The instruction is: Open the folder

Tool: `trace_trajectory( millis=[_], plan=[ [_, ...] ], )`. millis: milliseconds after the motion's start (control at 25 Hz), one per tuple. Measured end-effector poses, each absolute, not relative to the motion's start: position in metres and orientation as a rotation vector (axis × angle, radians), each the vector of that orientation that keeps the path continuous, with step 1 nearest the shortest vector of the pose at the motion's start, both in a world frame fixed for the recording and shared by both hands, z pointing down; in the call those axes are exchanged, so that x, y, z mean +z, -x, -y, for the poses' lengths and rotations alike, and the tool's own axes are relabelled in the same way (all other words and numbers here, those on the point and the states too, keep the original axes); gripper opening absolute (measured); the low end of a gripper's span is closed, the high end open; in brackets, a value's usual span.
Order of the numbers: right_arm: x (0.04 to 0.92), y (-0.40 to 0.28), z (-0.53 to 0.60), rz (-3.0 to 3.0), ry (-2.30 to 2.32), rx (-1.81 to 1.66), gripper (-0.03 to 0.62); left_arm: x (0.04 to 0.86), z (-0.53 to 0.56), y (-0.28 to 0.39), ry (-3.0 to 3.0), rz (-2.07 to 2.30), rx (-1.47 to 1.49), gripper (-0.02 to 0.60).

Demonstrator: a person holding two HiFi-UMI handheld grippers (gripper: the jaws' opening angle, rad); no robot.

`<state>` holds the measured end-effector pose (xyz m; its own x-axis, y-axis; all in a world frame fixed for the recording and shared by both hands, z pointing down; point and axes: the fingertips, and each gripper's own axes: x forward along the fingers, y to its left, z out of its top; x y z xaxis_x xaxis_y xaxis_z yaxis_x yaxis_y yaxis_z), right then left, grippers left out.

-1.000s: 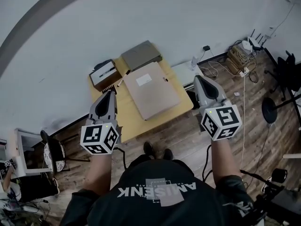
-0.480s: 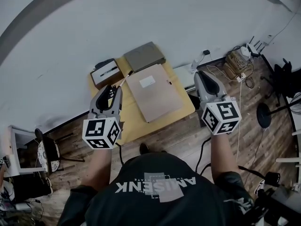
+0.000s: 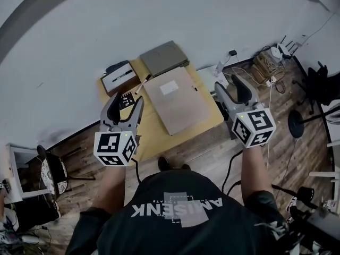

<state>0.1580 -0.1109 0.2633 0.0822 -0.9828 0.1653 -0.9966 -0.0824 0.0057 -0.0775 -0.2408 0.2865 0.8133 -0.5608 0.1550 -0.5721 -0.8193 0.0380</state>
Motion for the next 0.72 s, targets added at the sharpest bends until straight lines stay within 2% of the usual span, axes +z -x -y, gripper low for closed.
trace_trajectory(
  millis=[360,720],
  plan=[
    [0.299,-0.171,0.125,2.004,-2.261,0.39,0.235,0.318,0.255,0.078,-2.939,0.823,0.306,0.261],
    [0.365,-0.206,0.143,2.06,-2.168,0.627,0.236,0.344,0.236,0.035,-2.947,0.769,0.437,0.261]
  ],
)
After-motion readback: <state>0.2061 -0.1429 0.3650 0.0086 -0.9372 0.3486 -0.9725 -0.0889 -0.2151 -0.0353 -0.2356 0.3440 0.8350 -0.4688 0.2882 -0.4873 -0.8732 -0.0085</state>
